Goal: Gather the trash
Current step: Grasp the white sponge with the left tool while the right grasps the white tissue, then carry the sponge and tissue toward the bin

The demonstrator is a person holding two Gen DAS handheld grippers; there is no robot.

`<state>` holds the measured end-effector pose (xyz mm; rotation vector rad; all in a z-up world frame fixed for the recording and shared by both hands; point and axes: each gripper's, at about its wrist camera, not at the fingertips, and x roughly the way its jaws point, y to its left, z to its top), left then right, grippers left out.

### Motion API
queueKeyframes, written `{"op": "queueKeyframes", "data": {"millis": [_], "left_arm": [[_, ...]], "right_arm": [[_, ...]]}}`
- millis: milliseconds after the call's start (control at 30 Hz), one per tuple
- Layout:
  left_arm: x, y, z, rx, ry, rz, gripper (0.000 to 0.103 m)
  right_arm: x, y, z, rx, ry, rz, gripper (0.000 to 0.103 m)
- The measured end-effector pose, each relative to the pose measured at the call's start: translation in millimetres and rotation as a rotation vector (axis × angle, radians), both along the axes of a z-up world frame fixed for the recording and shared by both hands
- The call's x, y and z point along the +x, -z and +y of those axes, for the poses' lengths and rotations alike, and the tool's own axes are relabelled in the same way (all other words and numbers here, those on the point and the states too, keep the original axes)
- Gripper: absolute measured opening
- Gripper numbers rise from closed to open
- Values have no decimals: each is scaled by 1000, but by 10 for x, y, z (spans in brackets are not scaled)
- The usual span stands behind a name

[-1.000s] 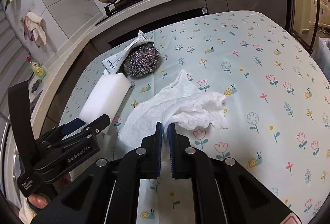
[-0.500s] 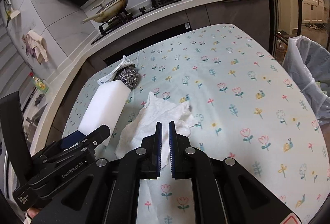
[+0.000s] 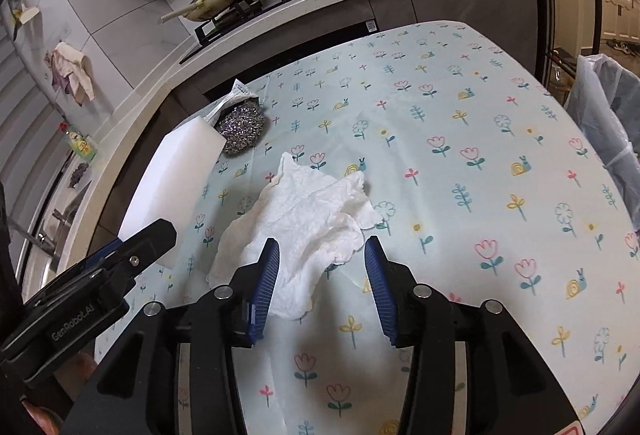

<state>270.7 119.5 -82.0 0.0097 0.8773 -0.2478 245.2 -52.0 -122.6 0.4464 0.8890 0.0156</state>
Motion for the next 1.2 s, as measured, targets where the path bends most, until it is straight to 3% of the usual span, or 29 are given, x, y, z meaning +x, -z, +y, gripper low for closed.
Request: {"op": "queueKeyframes", "data": {"millis": [167, 233, 300, 367, 700, 1200], "left_arm": [[101, 86, 56, 26, -11, 10, 67], [137, 117, 62, 31, -13, 15, 67], [159, 142, 54, 33, -13, 22, 67], [155, 149, 27, 32, -10, 24, 67], [-52, -56, -415, 20, 61, -12, 67], [-569, -327, -1692, 20, 269, -62, 67]], "right_arm": [[225, 171, 92, 12, -14, 25, 44], [273, 228, 101, 11, -17, 35, 36], [293, 264, 89, 17, -22, 45, 12], [267, 239, 47, 25, -17, 30, 7], [-140, -199, -457, 17, 73, -76, 5], [-953, -650, -1645, -1, 272, -174, 5]]}}
